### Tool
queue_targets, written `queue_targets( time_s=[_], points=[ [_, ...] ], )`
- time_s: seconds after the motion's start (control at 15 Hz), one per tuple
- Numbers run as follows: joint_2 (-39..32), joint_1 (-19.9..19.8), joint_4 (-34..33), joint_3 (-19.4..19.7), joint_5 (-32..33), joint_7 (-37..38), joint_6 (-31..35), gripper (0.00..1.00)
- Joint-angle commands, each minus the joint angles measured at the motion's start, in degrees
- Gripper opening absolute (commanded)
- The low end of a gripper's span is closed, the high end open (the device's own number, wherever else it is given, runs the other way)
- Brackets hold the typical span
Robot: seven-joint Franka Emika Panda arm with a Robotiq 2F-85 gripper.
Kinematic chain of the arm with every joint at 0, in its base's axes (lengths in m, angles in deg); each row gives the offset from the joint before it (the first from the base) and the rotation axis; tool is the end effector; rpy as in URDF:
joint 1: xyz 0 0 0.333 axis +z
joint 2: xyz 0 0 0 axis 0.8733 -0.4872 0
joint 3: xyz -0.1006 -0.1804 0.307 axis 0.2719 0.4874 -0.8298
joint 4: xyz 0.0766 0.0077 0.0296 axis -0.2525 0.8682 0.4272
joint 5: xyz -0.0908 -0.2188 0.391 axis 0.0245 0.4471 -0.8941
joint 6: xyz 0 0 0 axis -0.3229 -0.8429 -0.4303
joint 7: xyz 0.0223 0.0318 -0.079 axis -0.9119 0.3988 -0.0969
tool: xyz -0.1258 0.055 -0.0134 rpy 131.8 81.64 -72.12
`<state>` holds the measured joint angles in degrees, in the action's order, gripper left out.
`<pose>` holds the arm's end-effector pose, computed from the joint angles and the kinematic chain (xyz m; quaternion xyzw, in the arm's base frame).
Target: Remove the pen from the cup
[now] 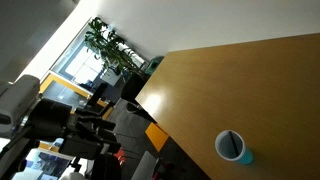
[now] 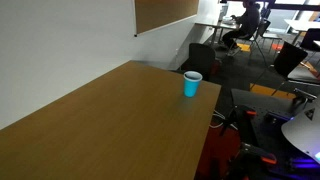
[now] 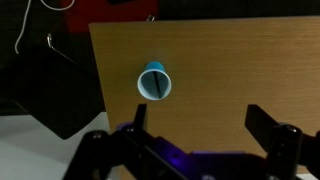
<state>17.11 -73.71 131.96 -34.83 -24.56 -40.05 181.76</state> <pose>0.2863 -0.1823 0.5337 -0.9896 0.1172 -0.0834 0.0035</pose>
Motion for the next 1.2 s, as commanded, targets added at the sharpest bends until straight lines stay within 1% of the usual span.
queue_targets(
  time_s=[0.0,0.4,0.53,0.73,0.87,1.13],
  points=[
    [-0.1,0.0,-0.2,0.0,0.0,0.0,-0.1,1.0],
    [-0.1,0.0,-0.2,0.0,0.0,0.0,-0.1,1.0],
    [-0.2,0.2,0.5,0.2,0.8,-1.0,2.0,1.0],
    [-0.7,0.4,1.7,0.6,2.0,-2.6,6.5,1.0],
    [-1.4,0.4,3.3,1.2,2.8,-3.8,11.0,1.0],
    [-2.7,0.5,7.0,3.6,4.1,-8.7,19.2,1.0]
  ],
)
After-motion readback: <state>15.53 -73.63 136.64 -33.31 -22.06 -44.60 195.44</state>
